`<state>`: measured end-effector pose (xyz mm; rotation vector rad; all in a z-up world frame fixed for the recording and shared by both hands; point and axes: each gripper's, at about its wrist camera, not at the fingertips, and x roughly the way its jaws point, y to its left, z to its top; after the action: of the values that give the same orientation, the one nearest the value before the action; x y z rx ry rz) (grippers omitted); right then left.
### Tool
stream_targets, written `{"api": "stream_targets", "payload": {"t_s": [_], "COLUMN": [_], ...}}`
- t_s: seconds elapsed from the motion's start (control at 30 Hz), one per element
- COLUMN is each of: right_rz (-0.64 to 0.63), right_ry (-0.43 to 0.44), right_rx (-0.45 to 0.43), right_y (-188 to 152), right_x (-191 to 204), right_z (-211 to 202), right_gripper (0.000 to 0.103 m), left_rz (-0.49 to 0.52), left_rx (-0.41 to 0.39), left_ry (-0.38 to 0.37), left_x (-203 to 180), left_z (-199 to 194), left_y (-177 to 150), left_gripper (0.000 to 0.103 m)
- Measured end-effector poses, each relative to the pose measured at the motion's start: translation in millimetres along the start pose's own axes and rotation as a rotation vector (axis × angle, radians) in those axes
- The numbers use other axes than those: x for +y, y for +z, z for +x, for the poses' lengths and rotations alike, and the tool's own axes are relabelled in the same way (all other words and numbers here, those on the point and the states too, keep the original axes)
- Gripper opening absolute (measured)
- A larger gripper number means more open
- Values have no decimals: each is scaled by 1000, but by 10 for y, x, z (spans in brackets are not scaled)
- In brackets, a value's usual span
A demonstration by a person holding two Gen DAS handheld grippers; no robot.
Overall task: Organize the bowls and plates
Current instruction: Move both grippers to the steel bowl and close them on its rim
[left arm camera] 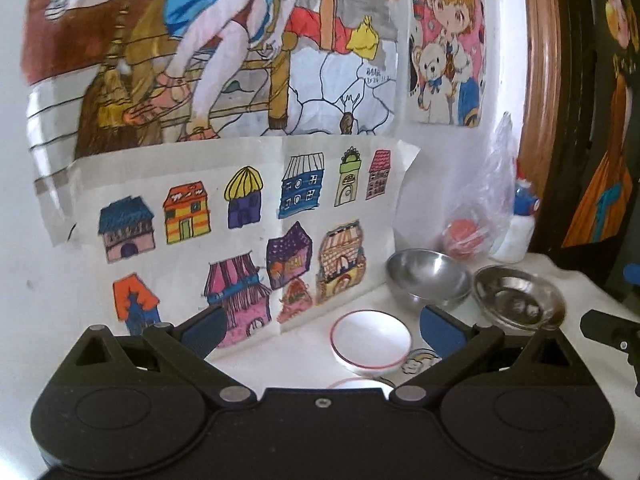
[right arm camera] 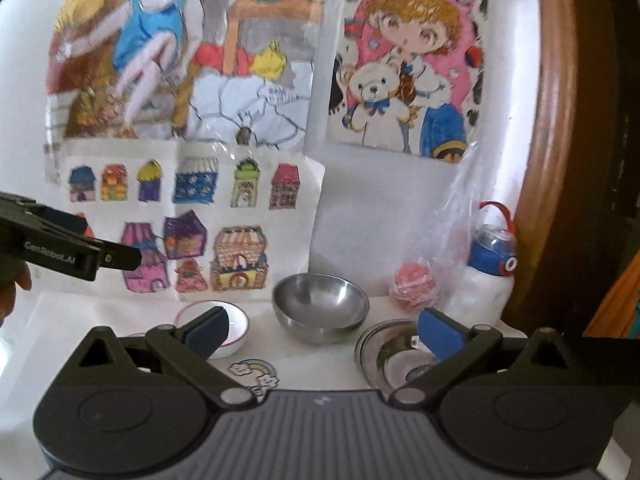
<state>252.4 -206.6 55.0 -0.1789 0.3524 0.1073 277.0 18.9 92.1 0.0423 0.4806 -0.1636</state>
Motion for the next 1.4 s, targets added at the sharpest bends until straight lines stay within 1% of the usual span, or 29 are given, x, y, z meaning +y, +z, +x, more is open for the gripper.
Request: {"api": "stream_targets", "payload": {"t_s": [0.1, 0.23, 0.43, 0.6, 0.7, 0.77, 0.83, 0.9, 0.97, 1.0, 1.03, 1.07, 1.13, 1.17, 1.23, 1.27, 1.3, 1.33, 1.37, 1.4], "right_rz": [-11, -7, 50, 58, 37, 33, 41, 38, 30, 29, 31, 35, 44, 51, 79, 93, 104, 119, 132, 148], "right_ry": [-20, -52, -54, -33, -24, -15, 0, 12, 21, 26, 31, 37, 46, 53, 75, 82, 90, 95, 100, 100], "right_rx": [34, 79, 98, 107, 130, 147, 161, 169, 191, 203, 211, 220, 235, 243, 254, 259, 261, 262, 264, 266], "right_y": [45, 74, 7, -19, -21, -22, -19, -20, -28, -37, -45, -52, -66, -68, -70, -71, -70, -74, -78, -83], "right_x": [-130, -347, -680, -798, -812, -805, -803, -779, -752, -741, -733, -725, -718, -721, -729, -732, -723, -721, -717, -716], "right_z": [292, 736, 1333, 1694, 1882, 1984, 2064, 2129, 2203, 2240, 2266, 2290, 2329, 2349, 2373, 2384, 2408, 2417, 2425, 2437], "right_gripper": [103, 103, 103, 101, 92, 84, 81, 72, 59, 56, 50, 41, 34, 29, 24, 24, 24, 21, 18, 17], "left_rz": [24, 30, -4, -25, -46, -55, -69, -86, -102, -109, -116, -123, -139, -146, -159, -165, -170, -177, -186, -195], "left_rx": [17, 52, 108, 136, 156, 171, 187, 197, 213, 224, 236, 244, 257, 262, 271, 274, 277, 284, 295, 306], "left_ry": [0, -10, -42, -63, -80, -86, -98, -99, -112, -120, -123, -125, -130, -133, -146, -151, -157, -167, -177, -189], "left_x": [-23, -95, -217, -323, -374, -399, -414, -418, -412, -413, -415, -413, -412, -408, -403, -405, -409, -415, -434, -466], "left_z": [213, 571, 1195, 1641, 1852, 1956, 2036, 2109, 2167, 2199, 2233, 2253, 2301, 2316, 2338, 2339, 2345, 2356, 2384, 2426], "left_y": [64, 123, 163, 171, 173, 170, 159, 157, 161, 159, 155, 150, 141, 137, 130, 132, 136, 141, 147, 158], "left_gripper": [102, 102, 102, 102, 102, 102, 102, 100, 96, 92, 88, 87, 79, 77, 71, 69, 64, 59, 56, 50]}}
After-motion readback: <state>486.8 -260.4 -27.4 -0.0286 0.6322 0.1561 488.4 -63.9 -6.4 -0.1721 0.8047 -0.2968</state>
